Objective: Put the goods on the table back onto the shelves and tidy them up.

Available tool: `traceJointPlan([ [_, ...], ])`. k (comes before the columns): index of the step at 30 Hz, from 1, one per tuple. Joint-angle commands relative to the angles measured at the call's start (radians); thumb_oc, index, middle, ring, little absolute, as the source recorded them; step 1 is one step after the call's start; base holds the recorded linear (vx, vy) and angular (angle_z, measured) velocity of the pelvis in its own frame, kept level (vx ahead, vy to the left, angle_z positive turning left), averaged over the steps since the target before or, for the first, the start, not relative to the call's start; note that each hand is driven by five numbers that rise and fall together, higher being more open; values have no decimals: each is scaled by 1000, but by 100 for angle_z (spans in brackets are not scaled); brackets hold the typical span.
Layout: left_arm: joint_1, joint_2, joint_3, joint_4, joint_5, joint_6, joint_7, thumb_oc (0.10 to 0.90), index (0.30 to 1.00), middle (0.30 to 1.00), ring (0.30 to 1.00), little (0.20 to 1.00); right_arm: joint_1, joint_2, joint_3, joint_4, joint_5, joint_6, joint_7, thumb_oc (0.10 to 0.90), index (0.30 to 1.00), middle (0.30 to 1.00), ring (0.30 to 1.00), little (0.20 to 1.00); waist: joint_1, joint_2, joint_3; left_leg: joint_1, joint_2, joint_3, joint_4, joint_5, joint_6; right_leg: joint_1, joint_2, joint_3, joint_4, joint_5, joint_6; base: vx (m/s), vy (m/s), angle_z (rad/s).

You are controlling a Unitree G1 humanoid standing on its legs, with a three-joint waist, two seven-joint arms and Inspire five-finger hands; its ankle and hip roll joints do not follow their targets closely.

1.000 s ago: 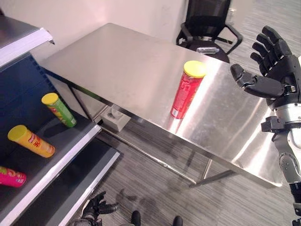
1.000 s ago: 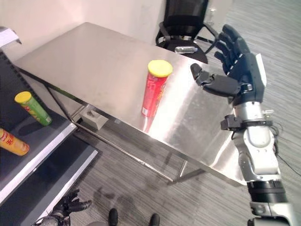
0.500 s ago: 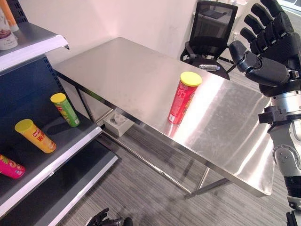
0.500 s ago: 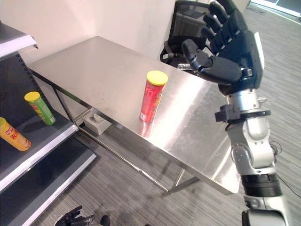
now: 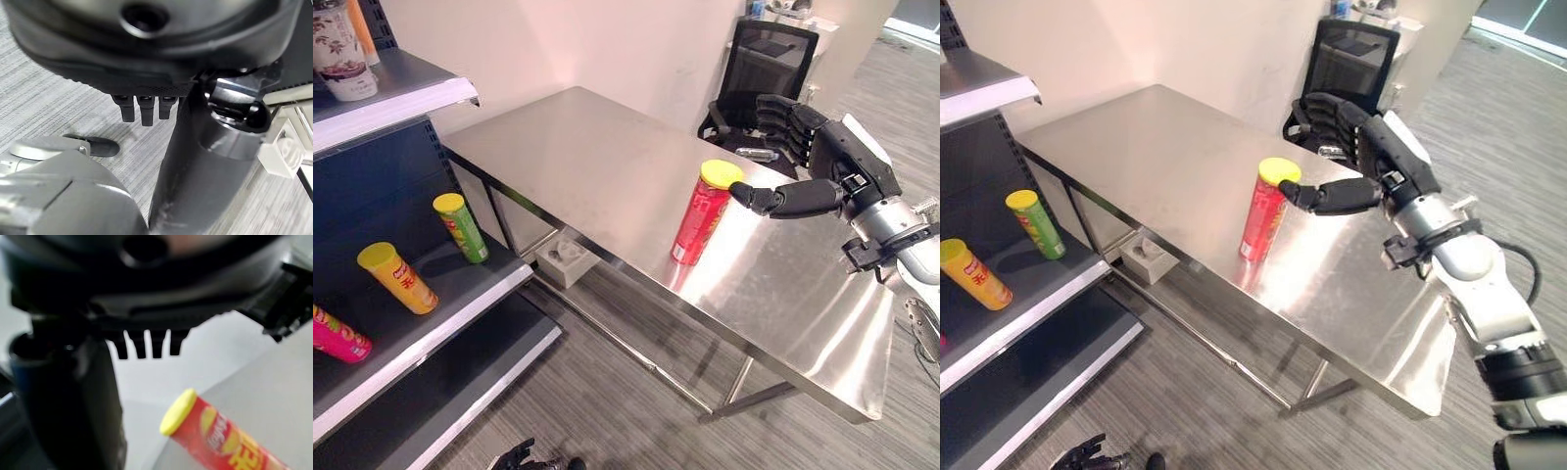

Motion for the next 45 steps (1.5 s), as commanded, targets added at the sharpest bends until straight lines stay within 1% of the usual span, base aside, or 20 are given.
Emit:
traceJointPlan([
  [1, -38, 33, -58, 38, 26, -45, 6, 800, 900, 900, 900, 900, -186, -44, -41, 40, -4, -71, -73, 800, 900, 900, 900, 900, 28, -19, -38, -25, 15, 20, 2, 1, -51, 59, -37, -43, 13, -44, 62, 9, 13, 8],
  [3, -41, 34, -62, 39, 20, -46, 4, 800, 900, 900, 900, 900, -202, -28, -3, 53, 58, -63, -40, 800, 900, 900, 900, 900, 33, -23, -35, -27, 14, 19, 2, 2, -53, 61, -37, -48, 13, -44, 62, 0, 0, 0],
  [6, -39, 36, -71, 38, 16, -45, -5, 800, 900, 900, 900, 900, -209, -32, 25, 68, 130, -49, -1, 800, 900, 900, 900, 900, 39, -27, -35, -30, 12, 11, 2, 4, -54, 63, -37, -57, 13, -45, 62, 0, 0, 0],
  [9, -44, 41, -78, 44, 10, -45, -9, 800, 900, 900, 900, 900, -223, -37, 62, 114, 162, -37, 17, 800, 900, 900, 900, 900, 46, -33, -33, -37, 7, -3, 2, 4, -54, 65, -40, -71, 13, -44, 63, 23, 0, 5],
  [12, -45, 42, -78, 47, 9, -44, -8, 800, 900, 900, 900, 900, -212, -29, 54, 114, 180, -35, 22, 800, 900, 900, 900, 900, 49, -34, -32, -40, 5, -11, 2, 6, -56, 67, -42, -78, 13, -43, 64, 11, -1, 12],
  [16, -43, 45, -78, 50, 9, -44, -9, 800, 900, 900, 900, 900, -219, -37, 66, 126, 159, -30, 24, 800, 900, 900, 900, 900, 51, -36, -32, -42, 4, -13, 2, 5, -56, 69, -43, -85, 13, -44, 64, 7, 1, 10],
  [18, -46, 44, -80, 52, 8, -44, -7, 800, 900, 900, 900, 900, -235, -45, 88, 152, 134, -22, 18, 800, 900, 900, 900, 900, 54, -38, -31, -42, 4, -15, 2, 6, -54, 69, -44, -84, 13, -43, 65, 10, 2, 4],
  [23, -50, 49, -84, 54, 6, -44, -6, 800, 900, 900, 900, 900, -267, -49, 130, 195, 111, -10, 18, 800, 900, 900, 900, 900, 56, -40, -29, -43, 2, -14, 2, 6, -54, 67, -44, -85, 13, -42, 65, 0, 0, 0],
  [30, -46, 51, -85, 53, 3, -44, -8, 800, 900, 900, 900, 900, -281, -53, 155, 219, 97, -1, 24, 800, 900, 900, 900, 900, 61, -44, -25, -49, 1, -22, 2, 7, -53, 66, -44, -92, 13, -43, 66, 3, 2, 2],
  [33, -45, 53, -86, 54, 5, -43, -10, 800, 900, 900, 900, 900, -290, -50, 166, 231, 98, 1, 28, 800, 900, 900, 900, 900, 66, -48, -25, -50, -1, -24, 2, 7, -52, 67, -44, -94, 13, -43, 66, 15, 2, 10],
  [38, -42, 55, -87, 51, -4, -42, -10, 800, 900, 900, 900, 900, -287, -23, 157, 237, 129, 3, 31, 800, 900, 900, 900, 900, 77, -54, -23, -52, -4, -34, 2, 6, -52, 70, -45, -103, 13, -44, 65, 6, 0, 2],
  [43, -44, 57, -87, 53, -8, -39, -6, 800, 900, 900, 900, 900, -311, -8, 171, 260, 114, 9, 20, 800, 900, 900, 900, 900, 84, -59, -21, -52, -5, -40, 2, 5, -51, 71, -44, -106, 13, -45, 63, 0, 0, 0],
  [45, -44, 59, -88, 54, -10, -39, -5, 800, 900, 900, 900, 900, -331, -10, 194, 293, 104, 18, 23, 800, 900, 900, 900, 900, 88, -61, -20, -53, -6, -44, 2, 6, -51, 72, -43, -109, 13, -46, 62, 0, 0, 0],
])
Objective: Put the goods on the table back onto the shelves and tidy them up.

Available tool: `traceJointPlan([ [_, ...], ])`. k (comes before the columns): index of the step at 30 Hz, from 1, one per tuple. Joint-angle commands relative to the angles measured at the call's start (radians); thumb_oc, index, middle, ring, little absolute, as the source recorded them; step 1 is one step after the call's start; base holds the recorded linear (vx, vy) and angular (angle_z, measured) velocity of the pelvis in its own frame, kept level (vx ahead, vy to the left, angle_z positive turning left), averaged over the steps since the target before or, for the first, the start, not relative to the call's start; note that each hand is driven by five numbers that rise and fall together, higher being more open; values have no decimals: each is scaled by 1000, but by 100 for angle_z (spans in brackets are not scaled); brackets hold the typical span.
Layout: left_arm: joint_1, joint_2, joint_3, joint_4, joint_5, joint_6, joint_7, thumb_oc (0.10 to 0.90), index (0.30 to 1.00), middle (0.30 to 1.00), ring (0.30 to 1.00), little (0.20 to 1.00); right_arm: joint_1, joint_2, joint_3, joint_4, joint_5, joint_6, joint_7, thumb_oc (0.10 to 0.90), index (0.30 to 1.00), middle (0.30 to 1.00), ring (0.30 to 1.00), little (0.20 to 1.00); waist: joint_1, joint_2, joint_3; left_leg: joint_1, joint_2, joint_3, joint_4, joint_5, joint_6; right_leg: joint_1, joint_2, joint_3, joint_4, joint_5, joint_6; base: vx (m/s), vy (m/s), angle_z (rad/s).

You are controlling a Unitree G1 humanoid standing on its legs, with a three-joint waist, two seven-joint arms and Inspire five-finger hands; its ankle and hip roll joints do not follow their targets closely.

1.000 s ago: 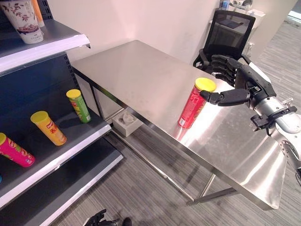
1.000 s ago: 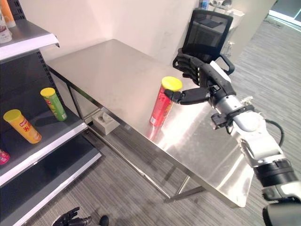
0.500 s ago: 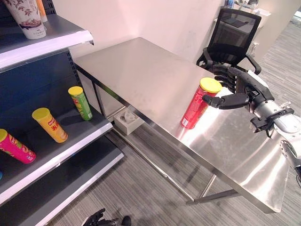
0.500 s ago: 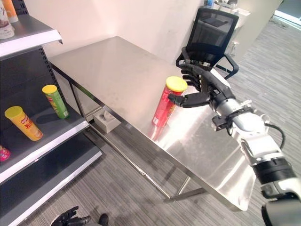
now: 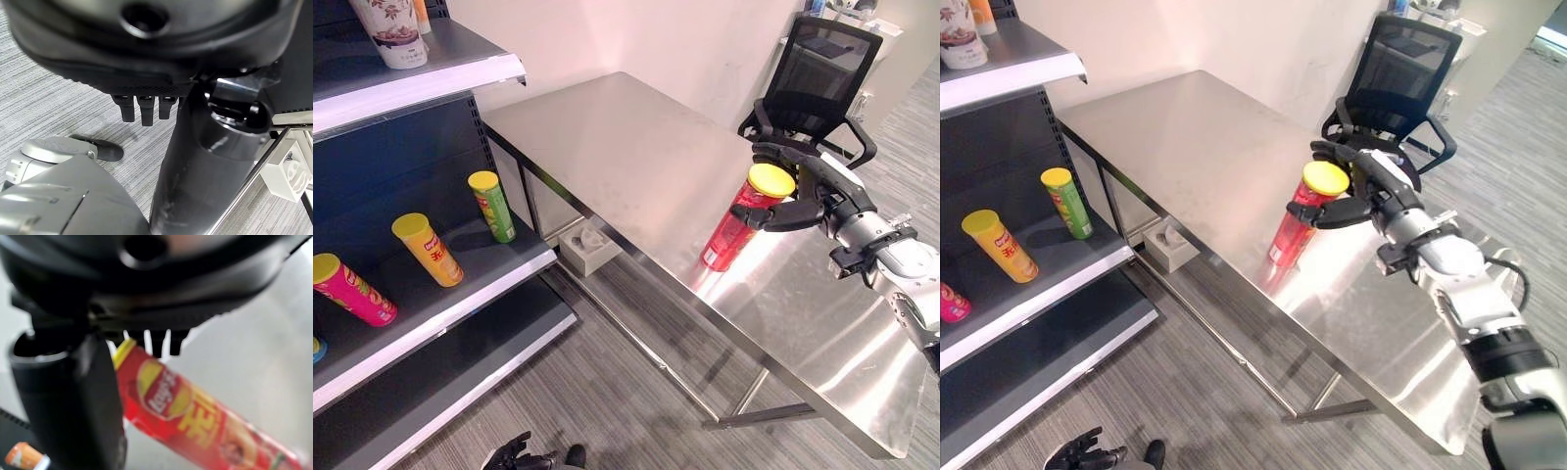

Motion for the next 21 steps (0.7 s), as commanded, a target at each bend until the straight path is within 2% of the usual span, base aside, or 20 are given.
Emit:
traceJointPlan([
  [1, -23, 36, -87, 45, -7, -28, -4, 800, 900, 900, 900, 900, -194, -36, 7, 40, 25, -55, -28, 800, 900, 900, 900, 900, 33, -25, -44, -27, 5, 14, 2, 0, -44, 67, -39, -51, 14, -31, 59, 3, 2, 4],
  [21, -31, 44, -102, 36, -9, -27, -8, 800, 900, 900, 900, 900, -260, -100, 129, 66, 12, -24, 19, 800, 900, 900, 900, 900, 33, -37, -37, -31, 6, -2, 2, 3, -45, 71, -34, -60, 14, -35, 55, 3, -2, 3],
])
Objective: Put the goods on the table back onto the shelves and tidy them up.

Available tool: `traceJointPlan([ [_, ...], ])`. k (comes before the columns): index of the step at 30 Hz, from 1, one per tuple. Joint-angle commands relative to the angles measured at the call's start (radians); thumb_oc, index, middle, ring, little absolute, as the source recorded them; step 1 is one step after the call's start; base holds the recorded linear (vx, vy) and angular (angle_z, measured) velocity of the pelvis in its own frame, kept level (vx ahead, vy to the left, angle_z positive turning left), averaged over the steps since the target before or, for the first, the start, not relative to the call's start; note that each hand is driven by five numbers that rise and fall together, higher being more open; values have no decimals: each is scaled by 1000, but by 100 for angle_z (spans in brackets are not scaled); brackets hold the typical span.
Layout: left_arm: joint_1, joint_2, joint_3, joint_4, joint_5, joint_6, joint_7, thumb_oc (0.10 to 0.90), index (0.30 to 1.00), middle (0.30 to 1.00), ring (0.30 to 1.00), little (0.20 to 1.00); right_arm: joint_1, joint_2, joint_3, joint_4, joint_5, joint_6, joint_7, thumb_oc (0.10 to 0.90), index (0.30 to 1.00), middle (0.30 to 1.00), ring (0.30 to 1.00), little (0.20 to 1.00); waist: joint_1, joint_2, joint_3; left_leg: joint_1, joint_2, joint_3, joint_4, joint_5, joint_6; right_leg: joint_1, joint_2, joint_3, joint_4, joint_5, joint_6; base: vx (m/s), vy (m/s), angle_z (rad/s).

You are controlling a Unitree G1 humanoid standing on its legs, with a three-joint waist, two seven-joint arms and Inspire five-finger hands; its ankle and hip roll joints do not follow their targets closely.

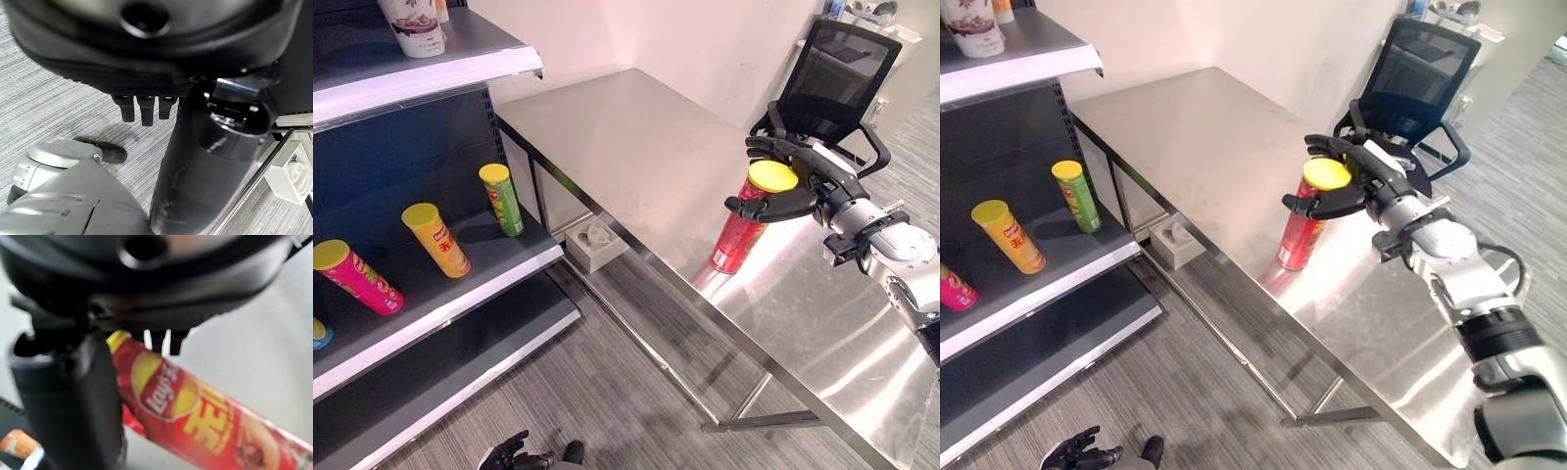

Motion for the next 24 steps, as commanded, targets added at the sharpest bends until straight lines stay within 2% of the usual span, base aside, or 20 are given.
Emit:
traceJointPlan([
  [1, -24, 20, -71, 36, -8, -27, -8, 800, 900, 900, 900, 900, -156, -96, 52, -11, 13, -36, -4, 800, 900, 900, 900, 900, 17, -26, -44, -25, 8, 21, 2, 1, -43, 67, -35, -35, 14, -32, 54, 0, 0, 0],
  [5, -24, 20, -69, 39, -7, -25, -10, 800, 900, 900, 900, 900, -159, -124, 70, -7, -4, -28, 3, 800, 900, 900, 900, 900, 12, -26, -45, -25, 6, 20, 2, 0, -43, 68, -35, -38, 14, -31, 55, 0, 0, 0],
  [6, -25, 21, -67, 41, -7, -26, -8, 800, 900, 900, 900, 900, -155, -133, 72, -5, -9, -22, 3, 762, 844, 844, 844, 844, 8, -24, -44, -25, 6, 21, 2, 0, -43, 68, -35, -38, 14, -31, 54, 0, 0, 0],
  [7, -25, 21, -67, 42, -7, -26, -8, 800, 900, 900, 900, 900, -155, -133, 72, -5, -9, -22, 3, 675, 712, 712, 712, 712, 8, -24, -44, -25, 6, 21, 2, 0, -43, 68, -35, -38, 14, -31, 54, 0, 0, 0],
  [8, -25, 22, -67, 42, -5, -25, -9, 800, 900, 900, 900, 900, -161, -141, 80, -9, -19, -21, 6, 433, 349, 349, 349, 349, 7, -25, -45, -25, 6, 22, 2, 0, -43, 68, -35, -37, 14, -31, 54, 0, 0, 0],
  [9, -26, 20, -65, 42, -6, -24, -8, 800, 900, 900, 900, 900, -163, -148, 84, 0, -27, -14, -1, 400, 300, 300, 300, 300, 2, -23, -45, -24, 6, 24, 2, 0, -43, 67, -35, -34, 14, -30, 54, 0, 0, 0],
  [17, -29, 25, -58, 44, -4, -17, -6, 800, 900, 900, 900, 900, -182, -174, 113, -5, -45, 5, 2, 400, 300, 300, 300, 300, -8, -22, -44, -21, 7, 31, 2, 1, -42, 65, -35, -28, 14, -28, 54, -2, -1, -1],
  [24, -29, 24, -42, 43, -10, -12, 1, 800, 900, 900, 900, 900, -124, -148, 12, -37, -58, -3, -43, 400, 300, 300, 300, 300, -14, -15, -47, -13, 10, 34, 2, 0, -42, 69, -32, -23, 14, -32, 52, 0, 0, 0],
])
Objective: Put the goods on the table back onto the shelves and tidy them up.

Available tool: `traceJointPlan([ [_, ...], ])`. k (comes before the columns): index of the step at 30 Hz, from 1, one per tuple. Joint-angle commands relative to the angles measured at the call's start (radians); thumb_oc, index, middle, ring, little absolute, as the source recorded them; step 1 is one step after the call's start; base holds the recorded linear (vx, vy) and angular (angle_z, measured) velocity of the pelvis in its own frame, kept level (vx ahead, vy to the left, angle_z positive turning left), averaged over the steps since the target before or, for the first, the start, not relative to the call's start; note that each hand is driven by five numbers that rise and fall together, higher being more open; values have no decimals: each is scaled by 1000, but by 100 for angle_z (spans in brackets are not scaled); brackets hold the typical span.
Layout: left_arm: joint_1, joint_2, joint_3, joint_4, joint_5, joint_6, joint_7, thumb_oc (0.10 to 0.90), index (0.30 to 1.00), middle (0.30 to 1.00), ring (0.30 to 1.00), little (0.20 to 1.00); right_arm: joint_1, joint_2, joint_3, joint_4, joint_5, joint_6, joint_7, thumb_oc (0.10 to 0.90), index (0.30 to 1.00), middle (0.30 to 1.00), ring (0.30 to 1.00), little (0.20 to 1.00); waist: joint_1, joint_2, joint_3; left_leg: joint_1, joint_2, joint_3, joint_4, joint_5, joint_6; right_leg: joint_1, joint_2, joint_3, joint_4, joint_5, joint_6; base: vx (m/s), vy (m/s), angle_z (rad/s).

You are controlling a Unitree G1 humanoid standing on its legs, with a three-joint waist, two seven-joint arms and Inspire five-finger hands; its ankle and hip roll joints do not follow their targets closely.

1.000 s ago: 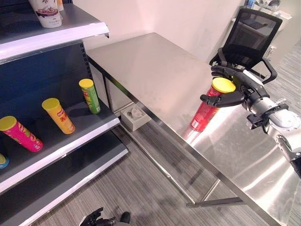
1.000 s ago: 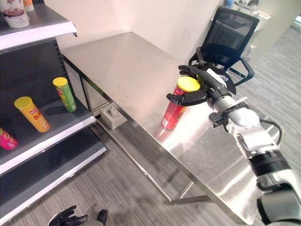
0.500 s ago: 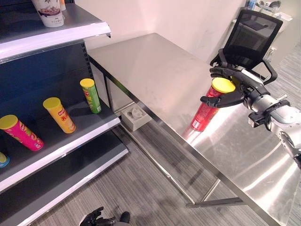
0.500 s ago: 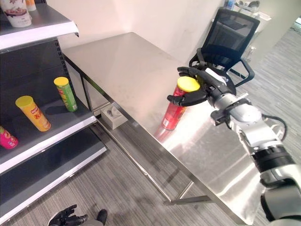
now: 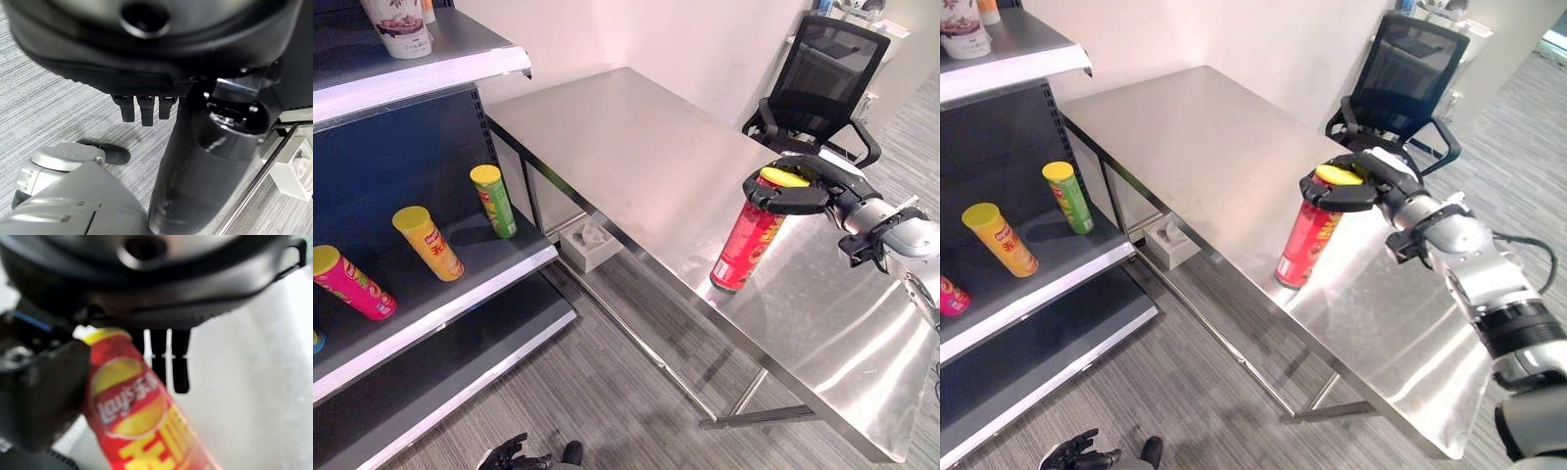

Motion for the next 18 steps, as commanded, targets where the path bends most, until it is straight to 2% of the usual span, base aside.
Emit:
traceJointPlan([
  [1, -20, 18, -38, 17, -11, -14, 1, 800, 900, 900, 900, 900, -104, -65, -47, -47, 0, -62, -64, 400, 300, 300, 300, 300, 10, -20, -49, -14, 9, 30, 2, -1, -42, 70, -31, -25, 14, -32, 52, 0, 0, 0],
  [5, -14, 16, -5, 0, -22, -14, 9, 800, 900, 900, 900, 900, -29, -14, -200, -167, 37, -107, -106, 400, 300, 300, 300, 300, 17, -8, -53, -8, 15, 27, 2, 2, -43, 73, -27, -15, 14, -38, 46, -15, -30, 0],
  [10, -10, 21, 10, -15, -24, -12, 10, 800, 900, 900, 900, 900, -11, 25, -302, -258, 31, -161, -156, 400, 300, 300, 300, 300, 40, -3, -52, -8, 28, 3, 2, 21, -60, 83, -8, -25, 14, -56, 27, -59, -74, 1],
  [13, -13, 23, 12, -17, -28, -15, 12, 800, 900, 900, 900, 900, -19, 38, -327, -284, 33, -180, -173, 400, 300, 300, 300, 300, 50, -1, -45, -16, 35, -11, 2, 38, -70, 86, 4, -34, 14, -63, 18, -121, -113, 17],
  [15, -21, 27, 18, -27, -32, -17, 16, 800, 900, 900, 900, 900, -36, 53, -363, -345, 24, -218, -196, 400, 300, 300, 300, 300, 73, 10, -22, -43, 50, -46, 2, 81, -99, 82, 28, -51, 14, -78, 0, -181, -126, 28],
  [16, -22, 27, 17, -27, -32, -16, 16, 800, 900, 900, 900, 900, -34, 52, -365, -347, 24, -218, -196, 400, 300, 300, 300, 300, 71, 10, -23, -48, 49, -49, 2, 85, -98, 79, 28, -54, 14, -75, 0, -221, -96, 47],
  [17, -35, 26, 17, -36, -30, -18, 17, 800, 900, 900, 900, 900, -28, 58, -405, -400, 24, -244, -203, 400, 300, 300, 300, 300, 83, 21, -3, -90, 54, -71, 10, 119, -120, 75, 36, -81, 14, -84, -8, -221, -72, 61],
  [18, -41, 25, 16, -39, -31, -20, 17, 800, 900, 900, 900, 900, -26, 56, -420, -420, 11, -249, -208, 400, 300, 300, 300, 300, 89, 27, 3, -104, 54, -74, 14, 129, -123, 74, 36, -96, 14, -83, -8, -287, -80, 83],
])
